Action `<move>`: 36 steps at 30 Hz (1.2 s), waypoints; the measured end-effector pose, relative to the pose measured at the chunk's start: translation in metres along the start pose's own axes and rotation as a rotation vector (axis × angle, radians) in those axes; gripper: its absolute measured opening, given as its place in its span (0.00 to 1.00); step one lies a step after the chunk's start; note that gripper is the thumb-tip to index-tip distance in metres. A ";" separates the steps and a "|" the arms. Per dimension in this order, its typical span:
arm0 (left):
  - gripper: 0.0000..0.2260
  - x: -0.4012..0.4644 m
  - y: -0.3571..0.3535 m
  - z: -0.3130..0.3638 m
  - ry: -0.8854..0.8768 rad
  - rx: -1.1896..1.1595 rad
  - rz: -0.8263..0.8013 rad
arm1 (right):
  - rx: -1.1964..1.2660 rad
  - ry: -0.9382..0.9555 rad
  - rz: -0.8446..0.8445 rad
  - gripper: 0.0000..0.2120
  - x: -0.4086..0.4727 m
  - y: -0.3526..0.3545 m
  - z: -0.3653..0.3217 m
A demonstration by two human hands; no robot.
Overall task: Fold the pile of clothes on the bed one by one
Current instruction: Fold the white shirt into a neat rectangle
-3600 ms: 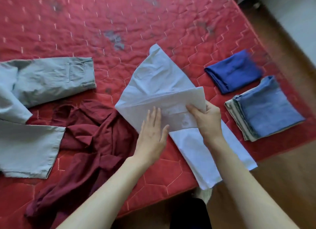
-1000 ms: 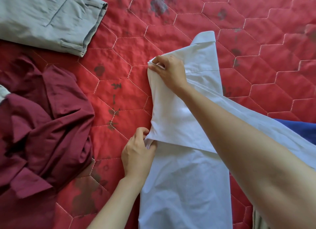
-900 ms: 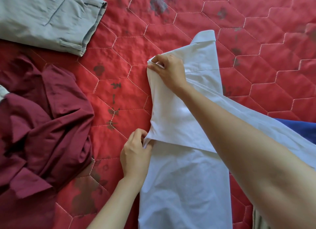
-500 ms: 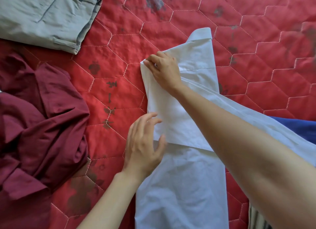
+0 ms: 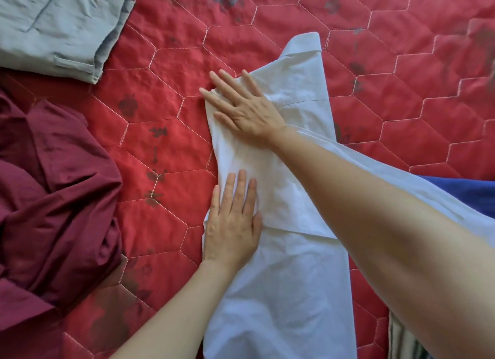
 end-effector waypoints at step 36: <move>0.25 0.128 0.018 0.030 -0.216 -0.064 0.015 | 0.075 -0.849 0.104 0.18 -0.345 -0.039 0.143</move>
Point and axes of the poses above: each hand's wrist, its own x-axis towards the middle knuckle, its own y-axis out of the back of the hand, z = x × y, the point moved 5 cm from there along x, towards the middle knuckle, and after that the axes turned 13 degrees about -x, right-handed, at the moved point
